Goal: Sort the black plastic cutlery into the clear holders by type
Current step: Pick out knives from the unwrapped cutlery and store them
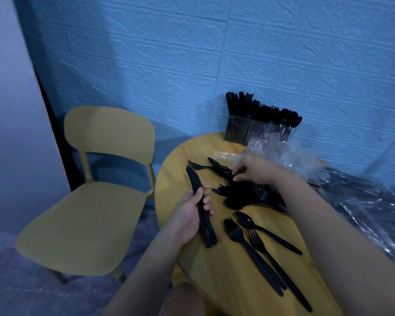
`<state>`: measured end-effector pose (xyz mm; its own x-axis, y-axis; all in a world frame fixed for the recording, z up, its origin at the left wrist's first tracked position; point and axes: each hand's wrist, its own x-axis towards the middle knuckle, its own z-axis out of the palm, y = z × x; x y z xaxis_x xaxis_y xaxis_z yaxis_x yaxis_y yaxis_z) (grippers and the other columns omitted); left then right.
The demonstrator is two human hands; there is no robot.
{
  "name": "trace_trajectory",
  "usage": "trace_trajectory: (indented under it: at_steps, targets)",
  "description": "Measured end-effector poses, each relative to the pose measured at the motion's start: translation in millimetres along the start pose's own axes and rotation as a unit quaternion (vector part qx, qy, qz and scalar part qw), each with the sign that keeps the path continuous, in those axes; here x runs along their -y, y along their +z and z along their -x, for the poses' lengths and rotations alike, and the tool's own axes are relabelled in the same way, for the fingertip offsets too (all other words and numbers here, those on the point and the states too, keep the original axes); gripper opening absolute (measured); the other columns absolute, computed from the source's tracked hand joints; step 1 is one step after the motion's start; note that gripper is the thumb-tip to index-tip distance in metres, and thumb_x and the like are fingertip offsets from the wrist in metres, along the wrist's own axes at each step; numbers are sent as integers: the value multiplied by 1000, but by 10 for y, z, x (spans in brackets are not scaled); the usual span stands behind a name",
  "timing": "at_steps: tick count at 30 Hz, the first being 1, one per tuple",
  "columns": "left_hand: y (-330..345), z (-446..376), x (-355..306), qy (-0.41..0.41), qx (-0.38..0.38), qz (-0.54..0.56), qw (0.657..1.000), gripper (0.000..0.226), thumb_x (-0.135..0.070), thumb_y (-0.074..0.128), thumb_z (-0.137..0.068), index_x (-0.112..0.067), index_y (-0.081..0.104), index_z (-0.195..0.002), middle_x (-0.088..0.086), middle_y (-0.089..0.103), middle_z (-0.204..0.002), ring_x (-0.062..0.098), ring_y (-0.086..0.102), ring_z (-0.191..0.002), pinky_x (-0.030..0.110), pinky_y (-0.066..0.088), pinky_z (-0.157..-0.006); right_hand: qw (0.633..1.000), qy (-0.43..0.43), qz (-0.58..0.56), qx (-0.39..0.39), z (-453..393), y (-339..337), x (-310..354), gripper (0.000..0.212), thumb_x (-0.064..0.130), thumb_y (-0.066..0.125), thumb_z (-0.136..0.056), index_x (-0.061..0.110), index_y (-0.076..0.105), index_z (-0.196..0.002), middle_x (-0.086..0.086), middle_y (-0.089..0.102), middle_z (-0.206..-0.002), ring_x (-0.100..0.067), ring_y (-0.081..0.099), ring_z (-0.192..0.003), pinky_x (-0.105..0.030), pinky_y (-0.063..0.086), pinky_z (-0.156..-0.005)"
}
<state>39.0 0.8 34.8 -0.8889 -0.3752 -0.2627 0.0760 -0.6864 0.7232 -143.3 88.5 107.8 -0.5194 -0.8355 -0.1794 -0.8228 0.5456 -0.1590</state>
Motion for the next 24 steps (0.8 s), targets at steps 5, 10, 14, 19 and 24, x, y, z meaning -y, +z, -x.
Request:
trace_trajectory:
  at_steps: [5, 10, 14, 19, 24]
  targets:
    - [2, 1, 4, 3, -2, -2, 1000, 21, -18, 36, -102, -11, 55, -102, -3, 42, -60, 8, 40, -53, 25, 39, -59, 995, -12, -2, -101, 117, -99, 2, 28, 27, 54, -95, 15, 65, -118, -2, 66, -111, -14, 59, -94, -26, 48, -83]
    - [3, -6, 6, 5, -8, -1, 1000, 21, -17, 37, -102, -10, 56, -101, -3, 42, -59, 8, 40, -51, 25, 39, -58, 965, 14, -120, -231, 235, -253, 4, 21, 18, 56, -94, 11, 71, -108, -4, 69, -92, -8, 55, -68, -19, 44, -63]
    - [-11, -10, 13, 5, -3, 3, 1000, 20, -17, 37, -102, -10, 56, -101, -2, 43, -60, 8, 42, -52, 25, 40, -57, 924, 49, -222, -307, 281, -344, -8, 17, 22, 61, -91, 15, 72, -103, 5, 66, -85, -6, 59, -69, -15, 48, -66]
    - [18, 7, -2, 4, -5, 3, 1000, 20, -17, 36, -102, -9, 55, -104, 0, 45, -63, 11, 43, -57, 26, 41, -59, 881, 23, -332, -337, 360, -446, 26, 15, 17, 55, -92, 21, 64, -81, 7, 72, -81, -11, 67, -78, -26, 51, -60]
    - [26, 12, -9, 1, -4, 12, 1000, 21, -16, 37, -102, -8, 56, -107, 3, 52, -66, 13, 52, -60, 27, 48, -58, 867, 10, -393, -307, 445, -508, 114, 17, 13, 50, -96, 24, 63, -91, -4, 69, -78, 0, 62, -63, -15, 43, -46]
